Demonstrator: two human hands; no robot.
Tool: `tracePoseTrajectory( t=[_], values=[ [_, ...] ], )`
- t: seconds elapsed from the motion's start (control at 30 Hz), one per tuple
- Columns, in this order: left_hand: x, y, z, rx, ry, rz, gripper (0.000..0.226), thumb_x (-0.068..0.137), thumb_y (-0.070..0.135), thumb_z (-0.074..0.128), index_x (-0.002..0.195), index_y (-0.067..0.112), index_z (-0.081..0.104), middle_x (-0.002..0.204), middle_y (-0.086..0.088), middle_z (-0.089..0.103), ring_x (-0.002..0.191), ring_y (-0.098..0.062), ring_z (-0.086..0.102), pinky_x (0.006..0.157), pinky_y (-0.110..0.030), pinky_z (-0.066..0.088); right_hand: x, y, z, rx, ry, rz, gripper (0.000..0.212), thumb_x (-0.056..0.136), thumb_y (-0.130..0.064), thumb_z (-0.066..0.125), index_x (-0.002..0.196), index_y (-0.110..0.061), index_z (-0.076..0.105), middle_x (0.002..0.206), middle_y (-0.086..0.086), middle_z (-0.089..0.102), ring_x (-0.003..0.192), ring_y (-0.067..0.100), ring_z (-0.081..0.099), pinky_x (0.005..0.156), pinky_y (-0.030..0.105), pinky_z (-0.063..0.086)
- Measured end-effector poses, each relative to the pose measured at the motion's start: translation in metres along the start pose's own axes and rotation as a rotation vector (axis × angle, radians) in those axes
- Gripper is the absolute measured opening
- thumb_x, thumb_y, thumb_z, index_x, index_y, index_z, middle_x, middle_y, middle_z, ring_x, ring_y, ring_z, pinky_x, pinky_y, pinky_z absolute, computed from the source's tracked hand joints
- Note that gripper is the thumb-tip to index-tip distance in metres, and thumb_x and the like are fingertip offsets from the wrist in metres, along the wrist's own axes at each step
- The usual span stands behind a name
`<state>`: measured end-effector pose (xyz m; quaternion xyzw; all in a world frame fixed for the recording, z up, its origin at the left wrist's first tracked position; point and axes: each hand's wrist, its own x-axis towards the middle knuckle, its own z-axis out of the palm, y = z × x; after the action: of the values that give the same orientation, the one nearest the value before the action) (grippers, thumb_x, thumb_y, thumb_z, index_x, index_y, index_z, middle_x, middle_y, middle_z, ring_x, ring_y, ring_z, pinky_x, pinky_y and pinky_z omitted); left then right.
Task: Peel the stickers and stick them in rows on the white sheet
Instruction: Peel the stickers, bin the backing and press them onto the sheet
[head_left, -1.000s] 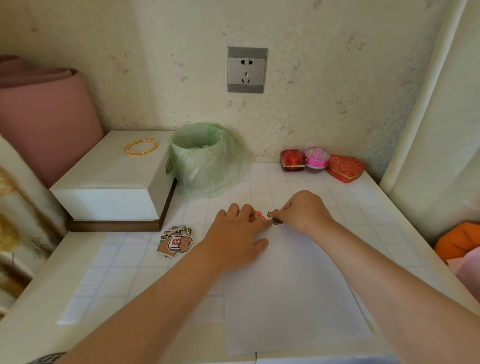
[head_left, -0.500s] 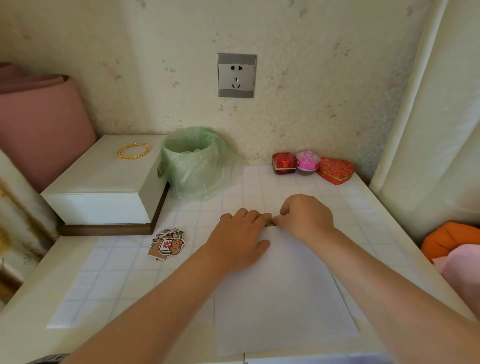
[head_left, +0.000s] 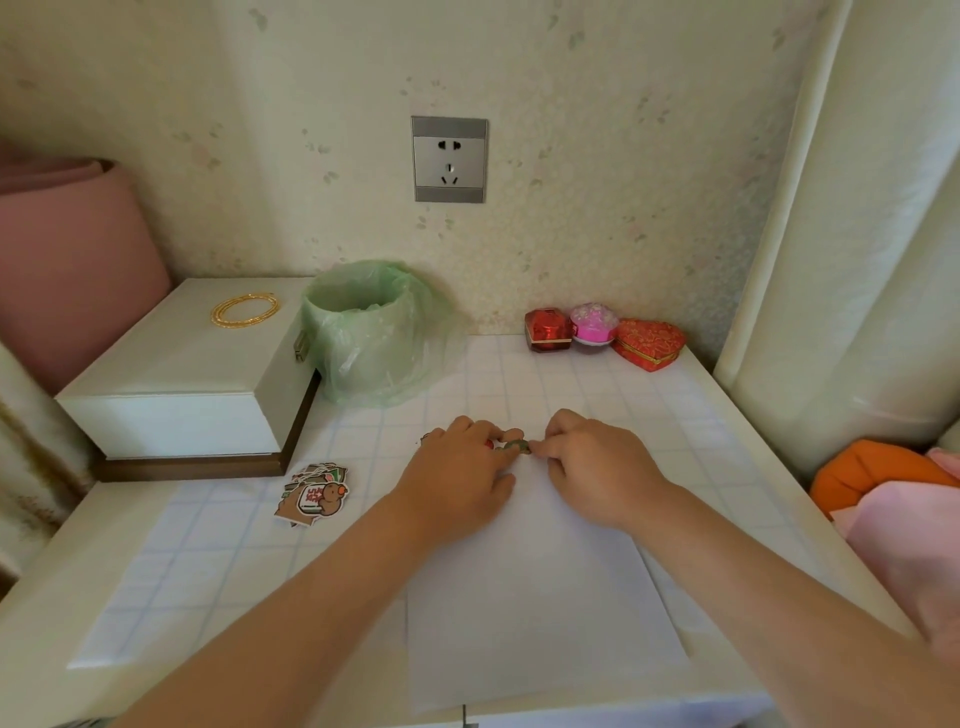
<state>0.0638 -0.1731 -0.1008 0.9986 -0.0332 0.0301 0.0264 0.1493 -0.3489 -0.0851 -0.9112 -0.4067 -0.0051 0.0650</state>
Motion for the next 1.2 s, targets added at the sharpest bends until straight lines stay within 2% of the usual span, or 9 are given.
tracePoseTrajectory(
  t=[0.1, 0.23, 0.43, 0.5, 0.57, 0.67, 0.9, 1.03, 1.2],
  values=[
    [0.001, -0.007, -0.002, -0.044, -0.002, 0.017, 0.042, 0.098, 0.033, 0.037, 0.134, 0.027, 0.058, 0.14, 0.009, 0.054, 0.118, -0.02, 0.046, 0.089, -0.034, 0.046, -0.002, 0.0, 0.003, -0.042, 0.026, -0.012, 0.038, 0.102, -0.024, 0.042, 0.131, -0.033, 0.063, 0.119, -0.006, 0.054, 0.097, 0.021, 0.057, 0.066, 0.03, 0.039],
    [0.003, -0.015, 0.001, -0.054, -0.035, 0.01, 0.066, 0.084, 0.043, 0.01, 0.104, 0.024, 0.07, 0.124, 0.015, 0.064, 0.101, -0.017, 0.05, 0.079, -0.039, 0.051, -0.001, 0.001, 0.003, -0.081, 0.048, -0.03, 0.037, 0.101, -0.027, 0.042, 0.128, -0.033, 0.066, 0.123, -0.009, 0.057, 0.102, 0.019, 0.058, 0.069, 0.027, 0.041],
    [0.002, -0.017, -0.004, -0.173, 0.029, -0.007, 0.028, 0.095, 0.02, 0.045, 0.069, 0.018, 0.056, 0.078, 0.011, 0.054, 0.083, -0.018, 0.051, 0.067, -0.035, 0.046, -0.003, 0.001, 0.001, -0.041, 0.078, -0.011, 0.037, 0.097, -0.023, 0.044, 0.128, -0.031, 0.064, 0.122, -0.01, 0.059, 0.1, 0.017, 0.058, 0.068, 0.028, 0.045],
    [0.002, -0.015, -0.004, -0.182, 0.031, -0.008, 0.022, 0.095, 0.021, 0.046, 0.082, 0.013, 0.063, 0.083, 0.009, 0.055, 0.086, -0.019, 0.052, 0.07, -0.034, 0.046, -0.004, -0.001, 0.003, -0.023, 0.093, -0.011, 0.041, 0.098, -0.023, 0.044, 0.136, -0.03, 0.057, 0.121, -0.006, 0.058, 0.101, 0.018, 0.057, 0.071, 0.031, 0.049],
    [0.0, -0.011, -0.002, -0.153, 0.038, -0.004, 0.026, 0.096, 0.025, 0.046, 0.11, 0.016, 0.066, 0.108, 0.004, 0.062, 0.099, -0.021, 0.055, 0.082, -0.037, 0.049, -0.006, -0.001, 0.006, -0.032, 0.088, -0.037, 0.041, 0.1, -0.023, 0.043, 0.137, -0.031, 0.057, 0.119, -0.005, 0.056, 0.101, 0.019, 0.056, 0.071, 0.032, 0.047],
    [-0.004, -0.006, 0.0, -0.083, 0.049, 0.016, 0.043, 0.099, 0.032, 0.044, 0.14, 0.021, 0.049, 0.132, 0.003, 0.055, 0.108, -0.023, 0.054, 0.089, -0.038, 0.046, -0.006, 0.0, 0.008, -0.049, 0.082, -0.045, 0.038, 0.1, -0.024, 0.043, 0.132, -0.031, 0.063, 0.119, -0.006, 0.057, 0.103, 0.019, 0.056, 0.071, 0.03, 0.045],
    [-0.007, -0.008, 0.011, 0.025, 0.105, 0.075, 0.059, 0.093, 0.045, 0.03, 0.144, 0.021, 0.049, 0.137, 0.006, 0.057, 0.107, -0.021, 0.057, 0.079, -0.038, 0.049, -0.005, -0.003, 0.006, -0.067, 0.104, -0.004, 0.033, 0.096, -0.025, 0.044, 0.121, -0.024, 0.065, 0.115, -0.006, 0.057, 0.098, 0.019, 0.057, 0.072, 0.032, 0.048],
    [-0.006, -0.007, 0.014, 0.08, 0.019, 0.058, 0.074, 0.093, 0.052, 0.006, 0.157, 0.021, 0.026, 0.159, 0.008, 0.031, 0.13, -0.02, 0.039, 0.098, -0.04, 0.035, -0.004, -0.006, 0.008, -0.105, 0.086, -0.014, 0.046, 0.096, -0.021, 0.044, 0.142, -0.02, 0.047, 0.133, 0.0, 0.049, 0.113, 0.022, 0.051, 0.086, 0.035, 0.045],
    [-0.008, -0.005, 0.011, 0.084, -0.043, 0.055, 0.086, 0.083, 0.058, -0.011, 0.159, 0.023, 0.006, 0.166, 0.009, 0.009, 0.14, -0.017, 0.022, 0.108, -0.039, 0.024, -0.006, -0.009, 0.006, -0.065, -0.01, -0.097, 0.063, 0.095, -0.021, 0.044, 0.155, -0.018, 0.027, 0.157, -0.002, 0.031, 0.135, 0.02, 0.035, 0.105, 0.034, 0.035]
  ],
)
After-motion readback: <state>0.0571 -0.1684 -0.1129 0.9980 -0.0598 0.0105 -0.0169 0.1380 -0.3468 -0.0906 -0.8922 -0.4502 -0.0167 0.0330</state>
